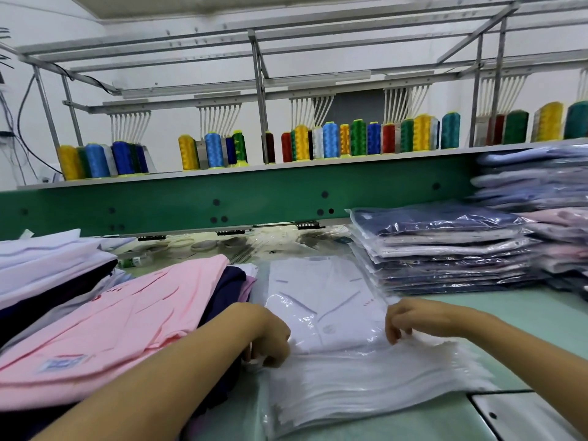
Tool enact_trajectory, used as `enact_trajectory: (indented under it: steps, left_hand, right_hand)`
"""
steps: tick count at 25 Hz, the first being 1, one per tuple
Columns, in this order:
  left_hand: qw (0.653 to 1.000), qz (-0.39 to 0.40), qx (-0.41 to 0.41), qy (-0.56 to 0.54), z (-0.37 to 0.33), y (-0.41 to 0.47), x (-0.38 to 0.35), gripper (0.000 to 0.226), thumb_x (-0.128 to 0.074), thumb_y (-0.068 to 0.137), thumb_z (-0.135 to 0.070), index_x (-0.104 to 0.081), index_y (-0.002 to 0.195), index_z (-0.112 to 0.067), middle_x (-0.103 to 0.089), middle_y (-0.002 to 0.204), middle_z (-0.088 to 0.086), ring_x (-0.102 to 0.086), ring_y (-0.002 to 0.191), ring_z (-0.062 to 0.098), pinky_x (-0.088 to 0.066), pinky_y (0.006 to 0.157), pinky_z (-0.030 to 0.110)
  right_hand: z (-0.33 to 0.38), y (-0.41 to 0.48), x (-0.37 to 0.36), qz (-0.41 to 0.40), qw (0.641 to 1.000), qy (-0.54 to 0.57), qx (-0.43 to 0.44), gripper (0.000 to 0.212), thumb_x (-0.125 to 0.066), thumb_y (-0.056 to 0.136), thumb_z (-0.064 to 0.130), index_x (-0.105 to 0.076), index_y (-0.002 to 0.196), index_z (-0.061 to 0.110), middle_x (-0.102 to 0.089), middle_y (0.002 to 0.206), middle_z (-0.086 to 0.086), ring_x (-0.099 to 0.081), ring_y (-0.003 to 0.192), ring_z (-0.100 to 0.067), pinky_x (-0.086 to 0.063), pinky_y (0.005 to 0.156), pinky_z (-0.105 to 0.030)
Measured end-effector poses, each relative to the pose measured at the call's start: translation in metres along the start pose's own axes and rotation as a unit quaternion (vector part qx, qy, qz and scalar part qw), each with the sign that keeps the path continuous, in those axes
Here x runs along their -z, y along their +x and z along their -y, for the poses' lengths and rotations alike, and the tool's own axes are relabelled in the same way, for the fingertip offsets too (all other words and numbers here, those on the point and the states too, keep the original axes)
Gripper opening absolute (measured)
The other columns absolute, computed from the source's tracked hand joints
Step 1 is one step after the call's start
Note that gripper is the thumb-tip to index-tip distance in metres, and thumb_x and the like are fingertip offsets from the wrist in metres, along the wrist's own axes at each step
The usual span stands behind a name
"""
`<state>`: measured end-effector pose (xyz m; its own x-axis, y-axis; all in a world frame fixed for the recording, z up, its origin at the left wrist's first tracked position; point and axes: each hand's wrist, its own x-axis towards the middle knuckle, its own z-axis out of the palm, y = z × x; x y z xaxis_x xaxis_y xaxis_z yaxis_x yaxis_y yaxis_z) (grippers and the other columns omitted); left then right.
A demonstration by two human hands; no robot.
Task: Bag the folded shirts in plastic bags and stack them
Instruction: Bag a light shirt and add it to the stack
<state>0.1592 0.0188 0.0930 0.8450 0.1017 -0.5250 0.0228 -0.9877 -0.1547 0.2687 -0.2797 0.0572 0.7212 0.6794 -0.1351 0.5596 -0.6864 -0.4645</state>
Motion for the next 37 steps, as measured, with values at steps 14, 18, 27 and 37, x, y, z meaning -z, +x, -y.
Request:
enact_trajectory:
  steps: [14, 18, 27, 37]
  left_hand:
    - [0.966, -0.253, 0.051, 0.027, -0.016, 0.089, 0.047, 0.032, -0.05, 0.096, -0.019, -0.046, 0.126, -0.009, -0.053, 0.129, 0.013, -0.056, 0.111, 0.037, -0.05, 0.091, 0.049]
    - [0.945, -0.299, 0.094, -0.089, -0.021, 0.146, 0.059, 0.053, -0.048, 0.094, -0.025, -0.03, 0.144, -0.018, -0.036, 0.148, 0.007, -0.033, 0.137, 0.038, -0.03, 0.109, 0.061]
    - [0.912, -0.361, 0.06, -0.185, -0.006, 0.235, 0.066, 0.049, -0.02, 0.104, -0.041, -0.029, 0.152, -0.036, -0.021, 0.164, -0.007, -0.007, 0.153, 0.031, 0.005, 0.114, 0.069]
    - [0.894, -0.345, 0.167, -0.233, 0.003, 0.243, 0.039, 0.08, -0.012, 0.089, -0.078, -0.013, 0.158, -0.036, -0.008, 0.167, -0.003, -0.001, 0.15, 0.045, 0.002, 0.116, 0.066]
  right_hand:
    - [0.035, 0.122, -0.005, -0.239, 0.956, -0.151, -0.08, 0.026, -0.049, 0.095, 0.029, -0.057, 0.119, 0.026, -0.06, 0.122, -0.001, -0.058, 0.104, -0.025, -0.045, 0.078, -0.037]
    - [0.031, 0.18, -0.008, -0.249, 0.952, -0.164, -0.068, 0.053, -0.041, 0.1, 0.033, -0.036, 0.152, 0.023, -0.039, 0.151, -0.009, -0.043, 0.133, -0.036, -0.038, 0.107, -0.044]
    - [0.008, 0.266, -0.017, -0.165, 0.973, -0.144, -0.077, 0.056, -0.018, 0.105, 0.047, -0.011, 0.16, 0.037, -0.007, 0.169, -0.002, -0.002, 0.154, -0.034, -0.002, 0.124, -0.05]
    - [-0.029, 0.254, -0.016, -0.167, 0.964, -0.123, -0.165, 0.085, -0.013, 0.089, 0.08, -0.004, 0.161, 0.034, 0.002, 0.169, -0.012, 0.002, 0.155, -0.034, -0.003, 0.125, -0.047]
